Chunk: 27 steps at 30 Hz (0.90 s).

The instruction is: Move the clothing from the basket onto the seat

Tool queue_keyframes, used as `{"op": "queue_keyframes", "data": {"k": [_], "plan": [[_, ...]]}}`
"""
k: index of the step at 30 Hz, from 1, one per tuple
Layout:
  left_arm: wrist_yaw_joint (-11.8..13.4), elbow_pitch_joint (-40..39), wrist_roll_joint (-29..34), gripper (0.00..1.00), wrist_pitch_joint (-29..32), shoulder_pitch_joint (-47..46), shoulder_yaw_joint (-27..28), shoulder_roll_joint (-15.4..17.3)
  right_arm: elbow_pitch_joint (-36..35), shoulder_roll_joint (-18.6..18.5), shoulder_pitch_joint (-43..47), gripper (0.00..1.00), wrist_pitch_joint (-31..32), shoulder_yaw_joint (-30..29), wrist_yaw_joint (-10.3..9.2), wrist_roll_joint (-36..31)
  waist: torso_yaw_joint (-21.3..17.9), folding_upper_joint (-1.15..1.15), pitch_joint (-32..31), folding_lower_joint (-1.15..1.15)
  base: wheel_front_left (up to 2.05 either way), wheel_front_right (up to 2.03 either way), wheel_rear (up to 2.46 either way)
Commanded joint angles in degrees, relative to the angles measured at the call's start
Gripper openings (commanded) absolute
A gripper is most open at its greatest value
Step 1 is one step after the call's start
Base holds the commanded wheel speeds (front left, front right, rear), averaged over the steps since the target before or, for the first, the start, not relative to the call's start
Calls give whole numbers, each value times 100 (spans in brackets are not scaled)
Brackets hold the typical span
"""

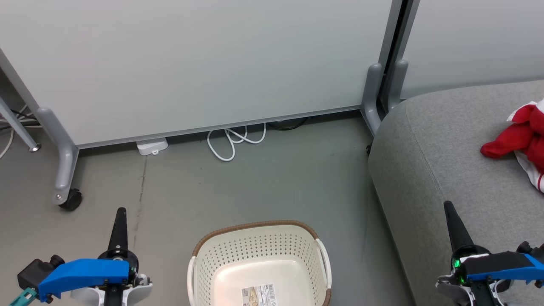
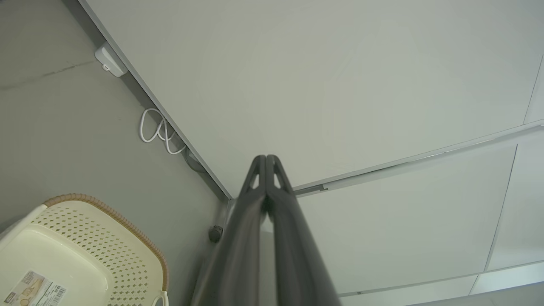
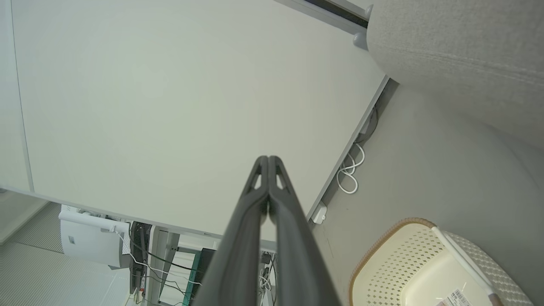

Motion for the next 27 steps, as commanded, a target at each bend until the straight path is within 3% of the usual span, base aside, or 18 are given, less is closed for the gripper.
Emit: {"op": "queue_keyframes", "data": {"k": [1,27], "plan": [[-39,-60,-131,0,41,-118,33,13,-49,2,-102,0,52,-26,2,138,-4,0,-1,0,0,0,0],[-79,-69,-1349,0,337,-188,140,13,-55,4,-132,0,358,-124,2,1306,-73,0,-23,0,0,0,0]]}}
